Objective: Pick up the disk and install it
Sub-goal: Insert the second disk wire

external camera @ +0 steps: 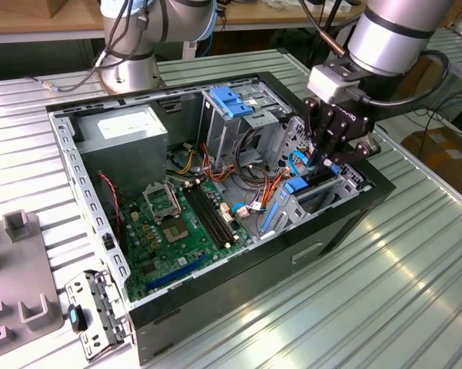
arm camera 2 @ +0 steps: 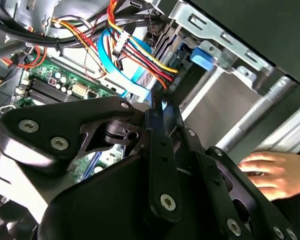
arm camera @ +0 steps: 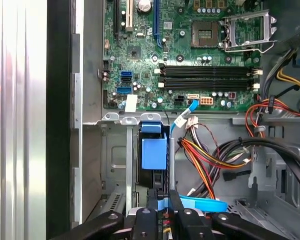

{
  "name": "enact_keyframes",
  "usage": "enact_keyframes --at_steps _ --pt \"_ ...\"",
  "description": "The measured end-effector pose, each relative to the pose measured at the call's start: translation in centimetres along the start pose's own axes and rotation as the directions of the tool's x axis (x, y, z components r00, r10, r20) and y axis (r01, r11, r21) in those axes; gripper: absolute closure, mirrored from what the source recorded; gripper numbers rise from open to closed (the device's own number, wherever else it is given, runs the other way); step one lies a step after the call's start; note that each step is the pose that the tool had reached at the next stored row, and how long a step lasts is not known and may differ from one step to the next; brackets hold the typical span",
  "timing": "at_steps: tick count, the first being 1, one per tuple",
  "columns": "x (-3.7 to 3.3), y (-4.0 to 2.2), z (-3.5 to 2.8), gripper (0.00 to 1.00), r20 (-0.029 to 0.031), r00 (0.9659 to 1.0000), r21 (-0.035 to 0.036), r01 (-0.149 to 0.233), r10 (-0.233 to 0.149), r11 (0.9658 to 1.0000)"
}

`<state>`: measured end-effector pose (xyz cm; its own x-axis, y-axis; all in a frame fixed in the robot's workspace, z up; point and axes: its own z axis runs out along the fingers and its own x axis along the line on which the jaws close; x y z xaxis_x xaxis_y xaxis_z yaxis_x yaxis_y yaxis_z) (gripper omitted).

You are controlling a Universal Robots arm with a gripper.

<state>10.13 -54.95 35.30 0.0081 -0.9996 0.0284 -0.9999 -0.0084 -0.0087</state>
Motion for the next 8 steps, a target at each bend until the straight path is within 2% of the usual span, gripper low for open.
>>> enact_keyframes --at_steps 6,8 --pt "0.01 -0.01 -0.13 0.78 0.0032 1.0000 0.0000 0.000 0.000 1.0000" --pt "0.00 -0.01 -0.13 0.89 0.0038 1.0000 0.0000 0.000 0.000 1.0000"
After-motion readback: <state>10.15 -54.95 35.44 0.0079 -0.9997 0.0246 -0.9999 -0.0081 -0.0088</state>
